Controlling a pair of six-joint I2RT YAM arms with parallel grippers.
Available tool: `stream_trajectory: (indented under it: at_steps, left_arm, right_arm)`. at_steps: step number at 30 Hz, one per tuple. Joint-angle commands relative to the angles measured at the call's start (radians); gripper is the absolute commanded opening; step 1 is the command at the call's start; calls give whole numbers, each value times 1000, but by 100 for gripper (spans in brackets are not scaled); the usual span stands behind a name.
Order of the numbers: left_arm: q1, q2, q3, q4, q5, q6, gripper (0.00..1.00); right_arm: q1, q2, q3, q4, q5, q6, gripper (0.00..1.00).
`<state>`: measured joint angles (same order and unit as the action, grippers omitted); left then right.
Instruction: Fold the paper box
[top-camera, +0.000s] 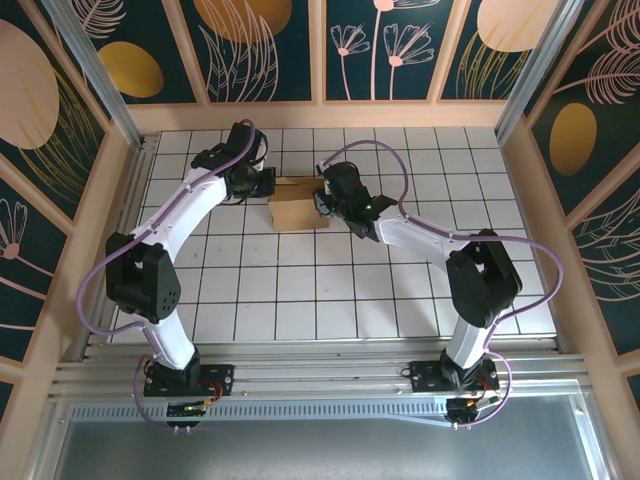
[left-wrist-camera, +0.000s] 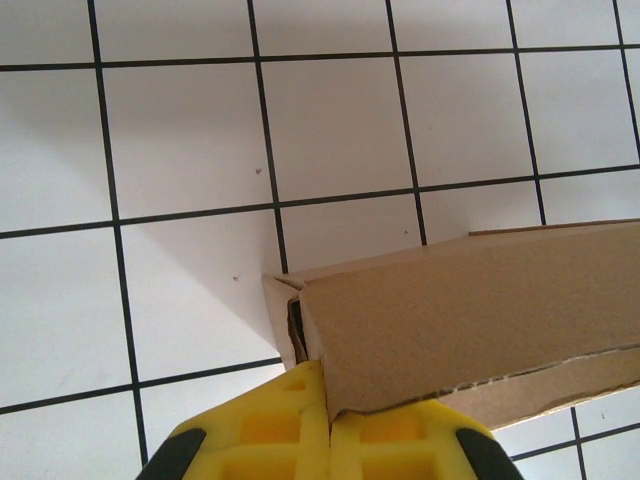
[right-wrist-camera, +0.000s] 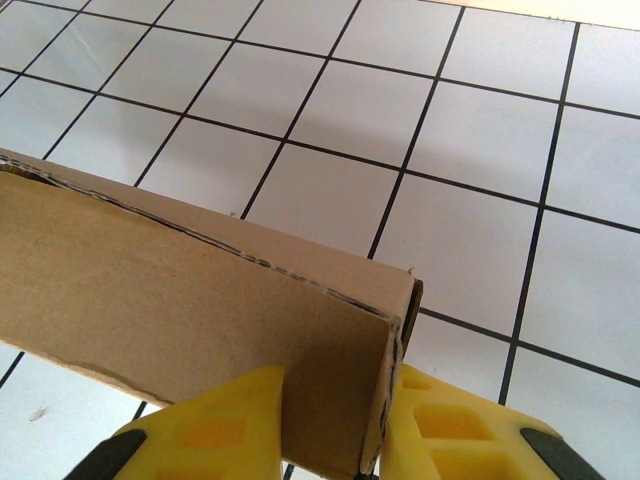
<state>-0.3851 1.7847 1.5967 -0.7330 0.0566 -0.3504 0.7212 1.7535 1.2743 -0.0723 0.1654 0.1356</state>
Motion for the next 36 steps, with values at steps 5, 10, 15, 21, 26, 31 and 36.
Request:
stream_trajectory:
  at_steps: [5, 10, 15, 21, 26, 31, 36]
  left_arm:
    - [-66, 74, -113, -105, -19, -31, 2]
    - [-79, 18, -197, -27, -47, -27, 9]
    - [-80, -15, -193, -1, -23, -24, 27]
    - [-80, -45, -133, -24, -18, -7, 42]
    - [-79, -65, -135, -10, 32, -10, 53]
    - [-80, -130, -125, 15, 60, -14, 61]
    - [-80, -166, -89, 18, 74, -22, 62]
  right_arm:
    - [49, 75, -34, -127, -72, -41, 25]
    - [49, 69, -39, -127, -73, -41, 25]
    - [49, 55, -25, -132, -91, -32, 30]
    - [30, 0, -9, -123, -130, 11, 49]
    - [24, -61, -13, -115, -140, 7, 60]
    - [8, -110, 7, -121, -177, 29, 66]
    - [-28, -176, 48, -135, -230, 63, 69]
